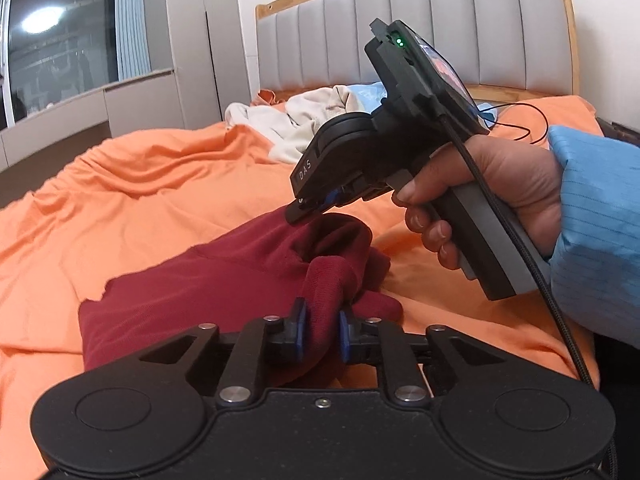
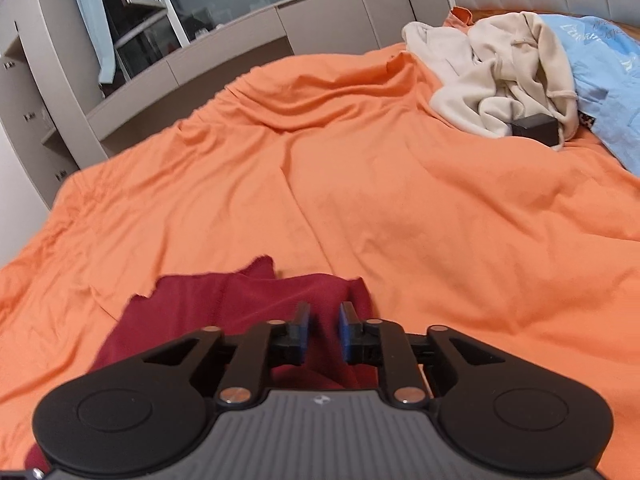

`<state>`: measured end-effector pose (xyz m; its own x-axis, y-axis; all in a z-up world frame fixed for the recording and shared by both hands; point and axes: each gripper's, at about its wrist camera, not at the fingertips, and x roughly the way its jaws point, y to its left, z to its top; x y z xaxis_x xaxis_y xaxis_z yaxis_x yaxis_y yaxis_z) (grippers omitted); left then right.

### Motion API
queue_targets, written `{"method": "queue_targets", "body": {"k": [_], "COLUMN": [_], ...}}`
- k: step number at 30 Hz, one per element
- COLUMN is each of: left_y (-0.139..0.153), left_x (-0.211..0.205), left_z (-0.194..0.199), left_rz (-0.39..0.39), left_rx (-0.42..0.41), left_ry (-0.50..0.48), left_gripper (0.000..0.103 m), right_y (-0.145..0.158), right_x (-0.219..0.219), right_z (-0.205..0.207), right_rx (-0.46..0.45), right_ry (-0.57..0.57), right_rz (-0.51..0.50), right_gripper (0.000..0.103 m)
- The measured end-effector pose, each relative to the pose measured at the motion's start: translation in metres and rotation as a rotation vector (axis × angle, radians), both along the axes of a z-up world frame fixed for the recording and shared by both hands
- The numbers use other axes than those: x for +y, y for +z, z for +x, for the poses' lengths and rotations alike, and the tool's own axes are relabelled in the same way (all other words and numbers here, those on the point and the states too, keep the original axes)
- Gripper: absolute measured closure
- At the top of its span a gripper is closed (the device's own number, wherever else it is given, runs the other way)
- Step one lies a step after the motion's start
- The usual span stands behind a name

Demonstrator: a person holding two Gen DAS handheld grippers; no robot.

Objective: Fold small clothes

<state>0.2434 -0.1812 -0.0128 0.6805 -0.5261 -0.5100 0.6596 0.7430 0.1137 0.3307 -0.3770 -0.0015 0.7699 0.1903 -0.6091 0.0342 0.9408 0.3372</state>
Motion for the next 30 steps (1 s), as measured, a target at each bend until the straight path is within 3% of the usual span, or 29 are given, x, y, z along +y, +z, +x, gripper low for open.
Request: {"method": "queue_targets", "body": {"k": [2,7,10,16,22,26,30], "left_y": [0.001,0.013,0.023,0.04,0.038,0.022,0.004], "left_x": [0.002,0.015,0.03,0.084,0.135,0.158,0.161], "left_z": [0.0,0.001,0.002,0.009,0.037,0.052,0.056], "left_rz": [-0.013,-0.112,-0.181,-0.336,-0.388,-0.457,-0.458], "left_rx": [0.019,0.092,0.114,0.164,0.244,0.32,0.373], "left_ry": [-0.003,-0.019,0.027,0.197,0.432,0.479,0.478], "left_gripper": [0.072,0.032,0.011,0.001,0.001,0.001,0.001], "right_y": [-0.002,-0.002,0.0,0.01,0.027,0.025,0.005], "right_x": [-0.001,-0.005,-0.008,-0.002,0.03,0.063,0.086], "right_z": [-0.002,-0.01,-0.015,-0.038,-0.071,-0.093,-0.105], "right_rx": [0.011,0.01,0.0,-0.057,-0.175,-0.226,-0.182], "right_ry": [-0.006,-0.02,-0.035,-0.032,0.063,0.178,0.23], "right_rz": [-0.008,-0.023,-0.042,-0.085,-0.16,-0.293,-0.455], "right_gripper": [0.051,0.026,0.013,0.001,0.0,0.0,0.0]}}
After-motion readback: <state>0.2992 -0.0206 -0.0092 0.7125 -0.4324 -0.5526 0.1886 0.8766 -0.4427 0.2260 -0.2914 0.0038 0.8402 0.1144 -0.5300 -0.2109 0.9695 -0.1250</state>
